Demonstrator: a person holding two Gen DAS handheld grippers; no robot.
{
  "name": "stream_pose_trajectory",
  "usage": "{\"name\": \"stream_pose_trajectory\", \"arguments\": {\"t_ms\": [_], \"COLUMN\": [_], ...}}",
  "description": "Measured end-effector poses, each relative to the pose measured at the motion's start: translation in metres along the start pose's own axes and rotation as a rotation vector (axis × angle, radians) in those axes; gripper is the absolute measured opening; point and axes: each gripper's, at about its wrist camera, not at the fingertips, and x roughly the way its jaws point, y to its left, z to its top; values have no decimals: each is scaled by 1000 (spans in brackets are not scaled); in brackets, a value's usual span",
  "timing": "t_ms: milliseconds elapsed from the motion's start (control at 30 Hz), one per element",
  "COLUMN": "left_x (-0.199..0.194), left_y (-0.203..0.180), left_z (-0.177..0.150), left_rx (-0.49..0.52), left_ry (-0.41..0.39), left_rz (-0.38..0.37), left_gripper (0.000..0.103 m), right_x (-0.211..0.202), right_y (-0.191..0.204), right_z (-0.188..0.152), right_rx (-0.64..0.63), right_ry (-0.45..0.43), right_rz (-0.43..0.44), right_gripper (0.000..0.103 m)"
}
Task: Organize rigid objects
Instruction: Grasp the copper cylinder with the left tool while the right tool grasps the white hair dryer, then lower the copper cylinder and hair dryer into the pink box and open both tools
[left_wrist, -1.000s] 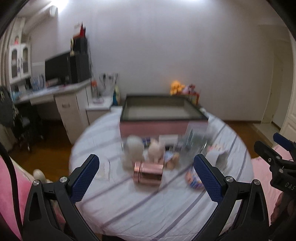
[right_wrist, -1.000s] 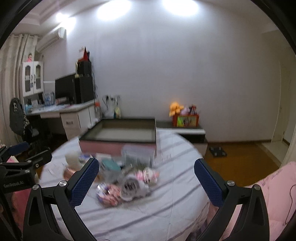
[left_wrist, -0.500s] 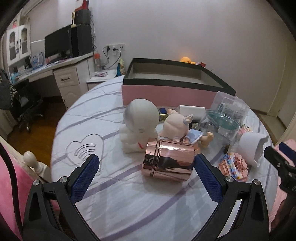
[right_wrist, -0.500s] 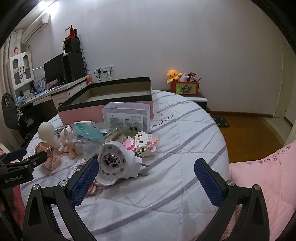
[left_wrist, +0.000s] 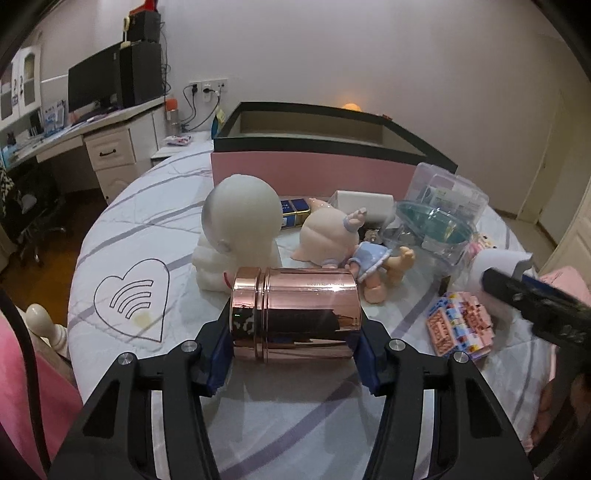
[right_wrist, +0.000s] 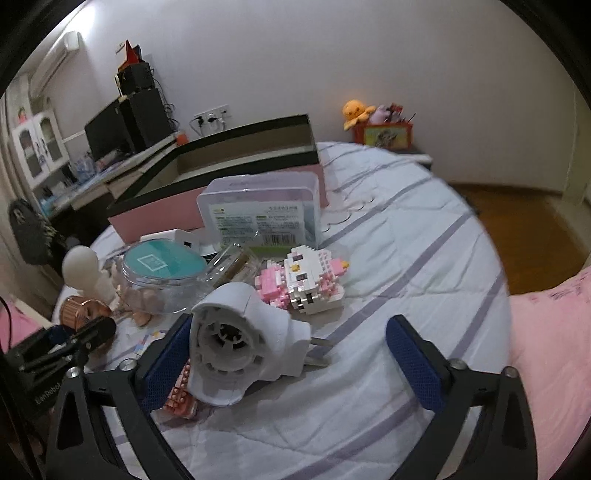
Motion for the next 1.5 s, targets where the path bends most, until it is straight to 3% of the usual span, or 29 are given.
{"name": "stream_pose_trajectory", "arguments": {"t_ms": [133,467,633,833,933,1067,1233,1333,1500], "left_x": [-15,-42,-40,-37,-32,-13,36,63,109], "left_y": [-7,-30,-34,-39,-37,-32,-24,-19,-12], "left_z": [3,22,41,65,89,128,172,184,189], "left_rx": [27,62,49,71,81,105,114,132,115], "left_ry": [-34,-104,-97,-118,-128,-150,-82,-28,98], "left_rz": [6,-49,-89,-76,-93,-51,-36,11,1], "left_gripper": [56,56,56,56,56,56,56,56,56], "right_x": [9,-15,-31,-34,-32,-19,21,58,108], "right_y": [4,10,19,28,36,45,52,53,50], "right_z": [-2,-2,13,37,59,96,135,152,158], "right_rx": [-30,-88,-117,-150,-186,-222,-217,-190,-163], "right_ry": [31,-40,-90,-129,-157,-178,-122,-35,85], "right_rz": [10,-10,19,49,60,61,98,139,143], "right_gripper": [75,74,74,74,74,74,74,75,75]}}
